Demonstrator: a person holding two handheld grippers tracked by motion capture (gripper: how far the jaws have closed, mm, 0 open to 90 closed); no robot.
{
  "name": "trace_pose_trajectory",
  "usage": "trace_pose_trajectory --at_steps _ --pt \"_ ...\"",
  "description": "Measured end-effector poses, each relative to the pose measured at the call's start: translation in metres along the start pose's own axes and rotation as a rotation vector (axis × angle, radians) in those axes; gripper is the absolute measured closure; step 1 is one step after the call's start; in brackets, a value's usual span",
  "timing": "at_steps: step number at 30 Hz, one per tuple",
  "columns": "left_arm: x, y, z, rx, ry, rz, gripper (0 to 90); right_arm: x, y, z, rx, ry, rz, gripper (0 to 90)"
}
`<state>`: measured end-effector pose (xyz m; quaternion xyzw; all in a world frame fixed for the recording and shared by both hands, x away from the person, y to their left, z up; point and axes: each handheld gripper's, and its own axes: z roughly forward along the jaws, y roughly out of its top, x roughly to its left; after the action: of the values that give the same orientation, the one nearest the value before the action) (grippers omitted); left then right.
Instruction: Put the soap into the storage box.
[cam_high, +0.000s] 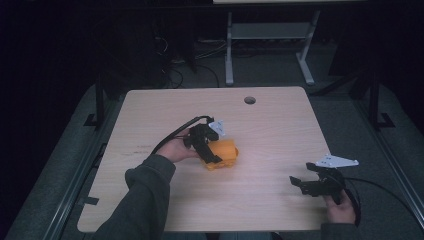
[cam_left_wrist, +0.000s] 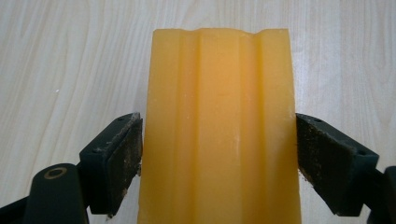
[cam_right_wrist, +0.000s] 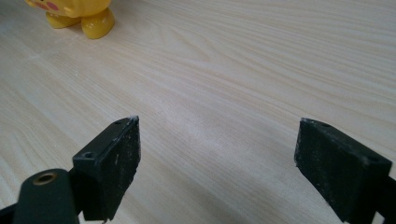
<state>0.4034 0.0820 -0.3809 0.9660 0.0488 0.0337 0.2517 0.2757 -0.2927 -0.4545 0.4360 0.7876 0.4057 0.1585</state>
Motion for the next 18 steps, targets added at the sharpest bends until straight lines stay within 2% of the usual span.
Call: trace_pose_trajectory --at_steps 11,18 --pt "-0.003 0.003 -0.012 0.009 0.029 0.007 17.6 -0.001 0.0 0.0 -0.001 -0.005 0.003 14.0" --pt "-0.007 -0.002 -0.024 0.002 0.049 0.003 17.7 0.0 0.001 0.0 0.006 -0.004 0.001 14.0"
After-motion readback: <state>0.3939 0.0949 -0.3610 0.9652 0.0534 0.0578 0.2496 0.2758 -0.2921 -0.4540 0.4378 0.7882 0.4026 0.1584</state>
